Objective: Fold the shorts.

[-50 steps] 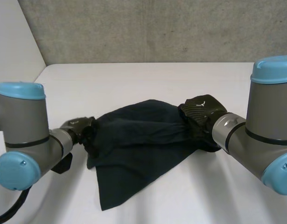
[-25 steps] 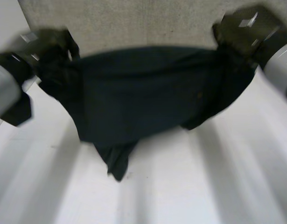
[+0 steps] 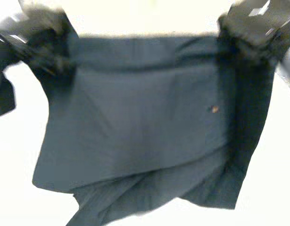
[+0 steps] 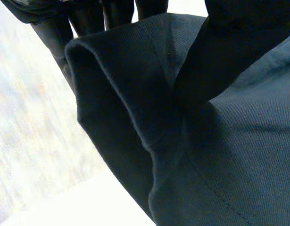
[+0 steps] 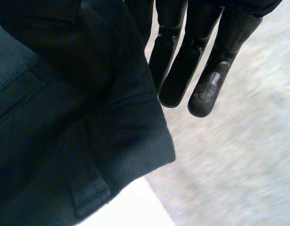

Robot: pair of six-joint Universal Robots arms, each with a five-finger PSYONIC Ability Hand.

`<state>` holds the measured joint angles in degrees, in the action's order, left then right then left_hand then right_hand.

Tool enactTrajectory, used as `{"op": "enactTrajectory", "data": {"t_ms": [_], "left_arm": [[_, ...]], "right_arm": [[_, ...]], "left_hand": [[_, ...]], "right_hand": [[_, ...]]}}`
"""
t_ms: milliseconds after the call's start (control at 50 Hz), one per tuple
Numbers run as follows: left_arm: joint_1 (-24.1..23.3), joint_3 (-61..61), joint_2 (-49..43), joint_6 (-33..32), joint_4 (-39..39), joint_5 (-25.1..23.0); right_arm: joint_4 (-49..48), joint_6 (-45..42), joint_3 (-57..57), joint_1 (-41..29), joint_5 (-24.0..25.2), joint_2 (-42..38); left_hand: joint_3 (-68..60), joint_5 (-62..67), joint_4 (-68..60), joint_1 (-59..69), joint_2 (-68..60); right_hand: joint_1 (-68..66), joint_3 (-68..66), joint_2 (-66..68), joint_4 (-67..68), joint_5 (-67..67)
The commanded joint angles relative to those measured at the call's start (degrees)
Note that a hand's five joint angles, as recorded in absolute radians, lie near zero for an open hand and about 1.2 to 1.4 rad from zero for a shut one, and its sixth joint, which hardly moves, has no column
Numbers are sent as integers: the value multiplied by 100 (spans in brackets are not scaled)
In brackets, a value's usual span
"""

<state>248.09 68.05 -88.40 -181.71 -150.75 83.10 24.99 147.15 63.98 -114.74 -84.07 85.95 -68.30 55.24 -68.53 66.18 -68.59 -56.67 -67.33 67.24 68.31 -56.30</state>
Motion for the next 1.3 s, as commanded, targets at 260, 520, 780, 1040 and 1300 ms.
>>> {"op": "enactTrajectory", "data": {"t_ms": [260, 520, 780, 1040, 1300], "left_arm": [[-15, -4289, -4581, -198, -498, 294], [-112, -3031, -2308, -58, -2563, 760], [-103, 374, -1329, -58, -2398, 558], [-138, 2002, -2498, -233, -2169, 444], [-402, 1904, -2228, -286, -2054, 444]], "right_arm": [[-3408, 86, -851, -83, -574, -2891], [-5014, 209, -879, -347, -856, -1679], [-1308, 262, 605, -356, -400, -1230], [-750, 718, 1574, -242, 497, -2152], [-1496, 2291, 1898, 188, 603, -2329]], "left_hand": [[-1169, 1476, -1147, 1382, -1141], [-1169, 1476, -1147, 1382, -1141], [-1169, 1476, -1147, 1382, -1141], [-1169, 1476, -1147, 1382, -1141], [2630, -2323, 2652, -2417, 2658]], "right_hand": [[-2333, -1267, 1276, 1169, -1370], [-2333, -1267, 1276, 1169, -1370], [-2333, -1267, 1276, 1169, -1370], [-2333, -1267, 1276, 1169, -1370], [-1918, -853, 861, 754, -956]]}}
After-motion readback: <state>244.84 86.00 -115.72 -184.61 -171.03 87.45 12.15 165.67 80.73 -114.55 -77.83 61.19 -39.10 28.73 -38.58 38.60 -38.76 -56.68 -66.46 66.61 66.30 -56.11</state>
